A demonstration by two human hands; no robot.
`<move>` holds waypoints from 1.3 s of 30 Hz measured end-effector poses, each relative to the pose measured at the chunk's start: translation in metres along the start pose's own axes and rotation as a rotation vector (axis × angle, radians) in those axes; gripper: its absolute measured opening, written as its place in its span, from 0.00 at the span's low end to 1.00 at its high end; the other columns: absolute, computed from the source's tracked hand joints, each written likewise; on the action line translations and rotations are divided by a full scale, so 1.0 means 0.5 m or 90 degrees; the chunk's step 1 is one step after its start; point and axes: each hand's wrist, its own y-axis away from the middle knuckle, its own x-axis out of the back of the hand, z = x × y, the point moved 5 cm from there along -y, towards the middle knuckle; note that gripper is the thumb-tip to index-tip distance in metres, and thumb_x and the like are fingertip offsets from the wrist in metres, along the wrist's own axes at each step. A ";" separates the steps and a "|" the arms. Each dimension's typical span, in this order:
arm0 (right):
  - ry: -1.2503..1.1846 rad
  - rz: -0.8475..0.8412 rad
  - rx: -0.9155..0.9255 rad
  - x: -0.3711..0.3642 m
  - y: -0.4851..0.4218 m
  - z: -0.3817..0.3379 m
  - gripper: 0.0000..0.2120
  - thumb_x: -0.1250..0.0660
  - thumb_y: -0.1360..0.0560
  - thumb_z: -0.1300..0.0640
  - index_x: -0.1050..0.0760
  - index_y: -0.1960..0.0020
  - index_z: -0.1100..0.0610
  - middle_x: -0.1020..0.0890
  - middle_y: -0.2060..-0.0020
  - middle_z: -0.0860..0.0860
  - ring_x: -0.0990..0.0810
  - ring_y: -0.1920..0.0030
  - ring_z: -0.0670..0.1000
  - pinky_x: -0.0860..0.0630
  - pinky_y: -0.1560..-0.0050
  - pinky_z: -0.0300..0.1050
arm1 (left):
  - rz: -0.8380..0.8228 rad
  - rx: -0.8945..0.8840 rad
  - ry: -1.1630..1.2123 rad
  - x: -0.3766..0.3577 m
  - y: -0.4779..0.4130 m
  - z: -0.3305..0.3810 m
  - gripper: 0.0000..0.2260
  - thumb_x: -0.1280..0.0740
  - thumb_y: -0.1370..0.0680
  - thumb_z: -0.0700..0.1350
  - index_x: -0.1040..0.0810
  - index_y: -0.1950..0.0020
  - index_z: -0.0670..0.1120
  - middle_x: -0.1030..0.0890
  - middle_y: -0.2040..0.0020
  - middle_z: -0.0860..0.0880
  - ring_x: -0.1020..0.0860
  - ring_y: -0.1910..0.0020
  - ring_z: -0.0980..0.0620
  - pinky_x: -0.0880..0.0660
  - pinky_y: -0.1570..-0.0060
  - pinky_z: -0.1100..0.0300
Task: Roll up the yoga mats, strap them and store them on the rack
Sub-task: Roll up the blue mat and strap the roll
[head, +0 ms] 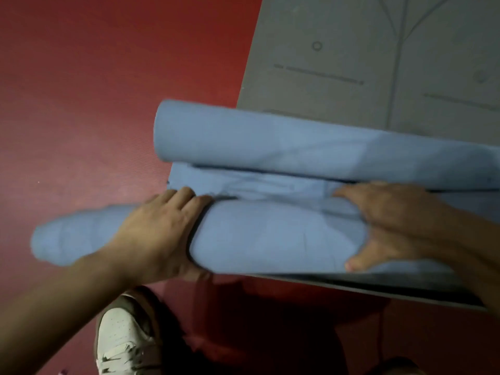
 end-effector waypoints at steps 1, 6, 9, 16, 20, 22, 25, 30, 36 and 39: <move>-0.025 -0.016 0.003 -0.013 0.010 -0.009 0.56 0.27 0.48 0.25 0.44 0.26 0.40 0.32 0.31 0.41 0.31 0.33 0.45 0.34 0.38 0.39 | 0.004 -0.008 0.007 -0.009 0.014 0.006 0.51 0.32 0.48 0.75 0.27 0.33 0.46 0.25 0.50 0.50 0.23 0.55 0.44 0.23 0.53 0.48; -0.084 -0.035 -0.028 -0.032 0.000 0.000 0.64 0.25 0.46 0.28 0.54 0.21 0.46 0.44 0.23 0.48 0.42 0.25 0.48 0.43 0.30 0.38 | 0.006 -0.024 0.057 -0.014 0.003 -0.005 0.48 0.31 0.49 0.74 0.30 0.37 0.48 0.25 0.51 0.53 0.23 0.54 0.47 0.25 0.51 0.52; -0.114 -0.022 -0.034 -0.031 -0.014 0.017 0.72 0.24 0.47 0.28 0.69 0.22 0.46 0.64 0.22 0.48 0.63 0.22 0.47 0.58 0.28 0.38 | -0.007 -0.017 0.118 -0.002 -0.010 -0.020 0.45 0.30 0.49 0.74 0.36 0.41 0.52 0.31 0.52 0.57 0.26 0.55 0.50 0.29 0.53 0.56; -0.187 0.092 -0.047 0.004 -0.036 0.058 0.76 0.37 0.63 0.16 0.75 0.27 0.37 0.73 0.26 0.41 0.75 0.27 0.43 0.61 0.26 0.47 | 0.034 0.000 0.171 0.028 -0.010 -0.042 0.42 0.34 0.40 0.77 0.27 0.31 0.56 0.34 0.44 0.53 0.33 0.45 0.48 0.30 0.45 0.50; -0.195 0.145 -0.059 0.031 -0.042 0.072 0.72 0.34 0.56 0.22 0.67 0.22 0.42 0.69 0.23 0.43 0.71 0.24 0.44 0.61 0.24 0.47 | 0.068 -0.002 0.169 0.039 -0.008 -0.032 0.35 0.37 0.30 0.70 0.30 0.28 0.53 0.28 0.43 0.53 0.28 0.46 0.48 0.26 0.45 0.46; -0.187 0.236 -0.067 0.048 -0.041 0.081 0.68 0.38 0.53 0.22 0.60 0.20 0.45 0.61 0.21 0.46 0.64 0.22 0.46 0.59 0.22 0.48 | 0.125 0.031 0.136 0.041 -0.004 -0.030 0.32 0.40 0.26 0.67 0.29 0.27 0.52 0.26 0.39 0.49 0.27 0.42 0.44 0.26 0.43 0.42; -0.204 0.336 -0.090 0.064 -0.041 0.088 0.61 0.38 0.47 0.25 0.51 0.20 0.49 0.49 0.20 0.49 0.54 0.21 0.51 0.55 0.22 0.52 | 0.133 0.049 -0.011 0.027 -0.009 -0.012 0.45 0.41 0.30 0.74 0.34 0.24 0.43 0.29 0.37 0.38 0.30 0.40 0.36 0.29 0.39 0.38; -0.212 0.432 -0.115 0.080 -0.047 0.091 0.49 0.31 0.38 0.31 0.39 0.23 0.51 0.34 0.27 0.53 0.40 0.27 0.57 0.43 0.26 0.52 | 0.124 0.065 -0.060 0.021 -0.051 -0.001 0.54 0.25 0.43 0.70 0.35 0.25 0.44 0.28 0.38 0.36 0.27 0.42 0.35 0.30 0.38 0.38; -0.217 0.470 -0.062 0.053 -0.034 0.060 0.33 0.35 0.35 0.30 0.25 0.39 0.52 0.24 0.47 0.50 0.27 0.43 0.56 0.33 0.41 0.46 | 0.114 0.031 -0.048 0.039 -0.075 -0.028 0.51 0.32 0.42 0.75 0.35 0.26 0.48 0.25 0.39 0.45 0.23 0.45 0.40 0.23 0.47 0.44; -0.063 0.315 -0.032 0.025 -0.033 0.029 0.58 0.35 0.50 0.20 0.34 0.28 0.52 0.28 0.35 0.52 0.31 0.34 0.56 0.37 0.31 0.50 | 0.114 0.011 -0.054 0.043 -0.087 -0.036 0.50 0.33 0.42 0.76 0.33 0.28 0.49 0.24 0.42 0.46 0.23 0.49 0.40 0.22 0.53 0.44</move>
